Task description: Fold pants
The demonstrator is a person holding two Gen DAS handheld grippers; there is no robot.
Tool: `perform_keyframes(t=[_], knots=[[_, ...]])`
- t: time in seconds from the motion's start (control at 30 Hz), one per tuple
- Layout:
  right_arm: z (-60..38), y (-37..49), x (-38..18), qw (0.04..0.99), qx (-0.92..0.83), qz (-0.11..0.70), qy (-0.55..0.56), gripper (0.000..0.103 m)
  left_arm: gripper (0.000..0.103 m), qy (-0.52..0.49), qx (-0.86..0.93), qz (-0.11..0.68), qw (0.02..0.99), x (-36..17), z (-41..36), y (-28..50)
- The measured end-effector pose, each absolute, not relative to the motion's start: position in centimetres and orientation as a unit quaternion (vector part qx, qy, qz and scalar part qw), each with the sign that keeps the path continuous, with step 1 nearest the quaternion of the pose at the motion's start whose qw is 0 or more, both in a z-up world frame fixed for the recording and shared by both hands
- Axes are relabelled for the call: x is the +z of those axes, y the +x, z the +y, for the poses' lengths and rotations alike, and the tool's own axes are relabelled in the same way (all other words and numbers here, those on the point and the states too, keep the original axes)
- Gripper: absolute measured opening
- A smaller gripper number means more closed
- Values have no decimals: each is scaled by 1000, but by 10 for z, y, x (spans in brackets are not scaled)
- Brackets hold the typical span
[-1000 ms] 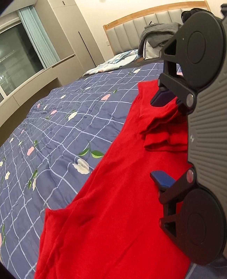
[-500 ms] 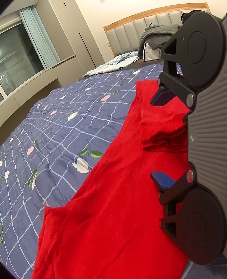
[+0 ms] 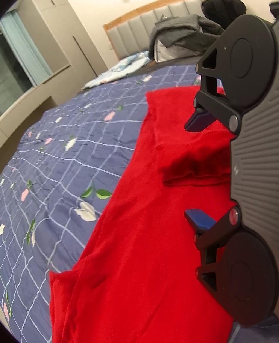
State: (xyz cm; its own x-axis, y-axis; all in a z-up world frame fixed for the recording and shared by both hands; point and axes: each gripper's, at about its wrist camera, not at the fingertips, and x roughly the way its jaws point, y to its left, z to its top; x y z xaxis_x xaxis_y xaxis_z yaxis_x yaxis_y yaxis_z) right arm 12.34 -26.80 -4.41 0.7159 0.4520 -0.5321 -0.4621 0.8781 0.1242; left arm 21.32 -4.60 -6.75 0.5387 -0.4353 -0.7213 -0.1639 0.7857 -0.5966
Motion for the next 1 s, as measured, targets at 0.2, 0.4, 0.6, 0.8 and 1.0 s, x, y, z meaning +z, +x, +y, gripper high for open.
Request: perform_keyframes(t=[0.2,0.4,0.6,0.8,1.0], knots=[[-327,119,-38,957,129,258,3,97,82,-290,-99,490,816,-71,-67,219],[-360,146,-46,966,32,256,16,102,61,-239,-69,504,827,-70,-84,217],[-379,192,-76,946,-25,319,48,102,40,-210,-74,506,833,-62,-95,216],[-380,194,-99,941,-24,333,49,102,15,-196,-85,484,848,-52,-97,210],[-372,196,-75,958,5,285,31,102,14,-182,-85,475,857,-48,-97,208]])
